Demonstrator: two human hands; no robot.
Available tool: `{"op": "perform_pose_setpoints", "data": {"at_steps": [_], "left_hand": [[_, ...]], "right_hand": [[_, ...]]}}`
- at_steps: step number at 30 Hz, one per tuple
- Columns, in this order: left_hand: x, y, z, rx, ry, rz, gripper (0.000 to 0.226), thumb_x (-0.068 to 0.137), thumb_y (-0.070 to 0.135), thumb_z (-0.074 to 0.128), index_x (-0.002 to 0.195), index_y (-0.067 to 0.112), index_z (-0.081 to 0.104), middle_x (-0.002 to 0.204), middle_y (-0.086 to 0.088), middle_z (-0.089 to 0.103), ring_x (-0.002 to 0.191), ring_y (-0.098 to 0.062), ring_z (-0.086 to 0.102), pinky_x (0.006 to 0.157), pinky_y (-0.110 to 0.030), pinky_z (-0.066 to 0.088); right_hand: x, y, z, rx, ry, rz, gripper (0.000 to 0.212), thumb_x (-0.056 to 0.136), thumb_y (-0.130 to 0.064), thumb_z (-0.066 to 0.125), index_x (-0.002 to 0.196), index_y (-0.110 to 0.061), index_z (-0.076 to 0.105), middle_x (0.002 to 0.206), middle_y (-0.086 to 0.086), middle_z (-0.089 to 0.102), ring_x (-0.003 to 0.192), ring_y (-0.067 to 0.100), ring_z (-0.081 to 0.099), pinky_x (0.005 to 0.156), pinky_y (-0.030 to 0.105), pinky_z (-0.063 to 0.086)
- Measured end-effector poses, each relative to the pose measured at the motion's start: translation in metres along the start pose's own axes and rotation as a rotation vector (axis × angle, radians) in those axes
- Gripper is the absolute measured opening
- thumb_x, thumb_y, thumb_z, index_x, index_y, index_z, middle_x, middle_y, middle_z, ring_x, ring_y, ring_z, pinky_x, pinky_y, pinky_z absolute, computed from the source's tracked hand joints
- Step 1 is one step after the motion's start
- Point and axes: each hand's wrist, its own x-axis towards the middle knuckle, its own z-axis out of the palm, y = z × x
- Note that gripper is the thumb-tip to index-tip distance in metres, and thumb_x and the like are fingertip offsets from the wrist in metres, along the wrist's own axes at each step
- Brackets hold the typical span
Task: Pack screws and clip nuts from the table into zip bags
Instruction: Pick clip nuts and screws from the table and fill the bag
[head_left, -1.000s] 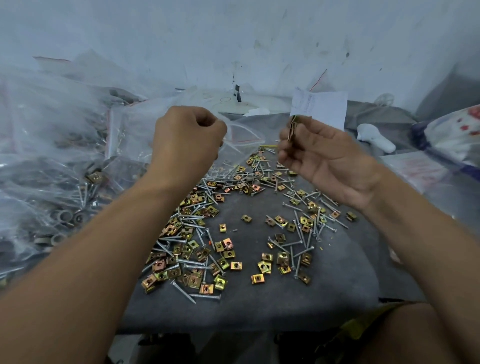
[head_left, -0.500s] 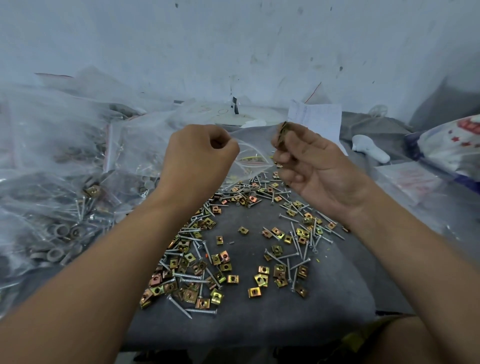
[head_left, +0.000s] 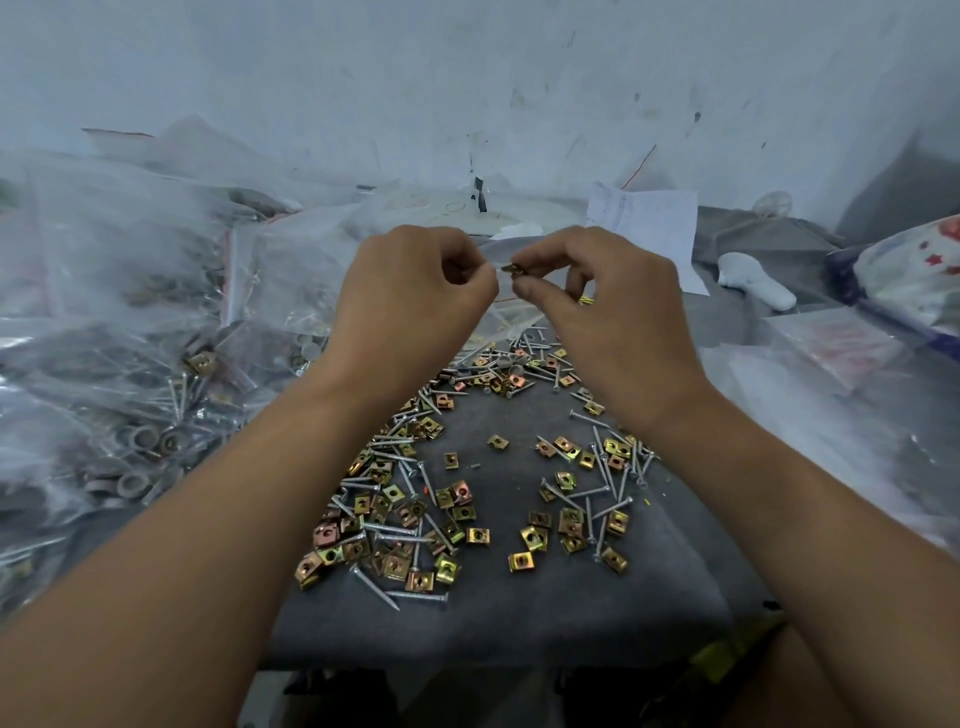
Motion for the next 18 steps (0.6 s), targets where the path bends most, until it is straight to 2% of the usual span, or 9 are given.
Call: {"op": "perform_pose_setpoints", "data": {"at_steps": [2,5,11,15,18], "left_hand": [[-0.0002,-0.0001,-0.0011,0.003,-0.003,0.010,0.014,0.095,0.029,0.068,0.087,0.026,0.078,0.071,0.013,0.071,0.069,-0.001,0.067,0.067,-0.029,0.057],[0.0002,0.0009,-0.0014,-0.040,-0.004,-0.011,0.015,0.095,0.028,0.067,0.087,0.025,0.079,0.071,0.013,0.072,0.070,-0.002,0.069,0.071,-0.035,0.061],[-0.0003,0.0038,-0.0016,-0.071,-0.009,-0.030,0.015,0.094,0.024,0.067,0.087,0.023,0.080,0.072,0.011,0.073,0.071,-0.005,0.071,0.077,-0.042,0.062],[-0.0015,0.0043,-0.0016,-0.067,-0.021,-0.028,0.016,0.094,0.023,0.066,0.088,0.022,0.080,0.072,0.011,0.073,0.071,-0.006,0.071,0.076,-0.040,0.061],[-0.0016,0.0043,-0.0020,-0.068,-0.016,-0.040,0.016,0.095,0.023,0.066,0.088,0.021,0.080,0.072,0.010,0.073,0.072,-0.008,0.072,0.076,-0.039,0.061]], "right_hand": [[0.0006,-0.0007,-0.0014,0.023,0.020,-0.001,0.017,0.089,-0.024,0.079,0.105,-0.028,0.076,0.095,-0.015,0.072,0.071,0.009,0.055,0.069,0.009,0.039],[-0.0005,-0.0020,-0.0007,0.019,0.009,-0.047,0.019,0.087,-0.021,0.080,0.105,-0.024,0.077,0.095,-0.014,0.072,0.071,0.013,0.054,0.068,0.010,0.036],[-0.0001,0.0012,0.0011,-0.086,-0.027,-0.003,0.016,0.090,-0.029,0.078,0.106,-0.027,0.076,0.098,-0.015,0.073,0.075,0.008,0.056,0.080,0.033,0.051],[-0.0010,-0.0002,0.0000,-0.168,-0.064,-0.008,0.020,0.092,-0.036,0.076,0.110,-0.030,0.076,0.102,-0.015,0.074,0.080,0.001,0.056,0.084,0.033,0.052],[-0.0002,-0.0023,-0.0004,-0.211,-0.075,-0.018,0.017,0.097,-0.035,0.069,0.111,-0.029,0.077,0.103,-0.012,0.075,0.091,0.007,0.062,0.086,0.038,0.052]]}}
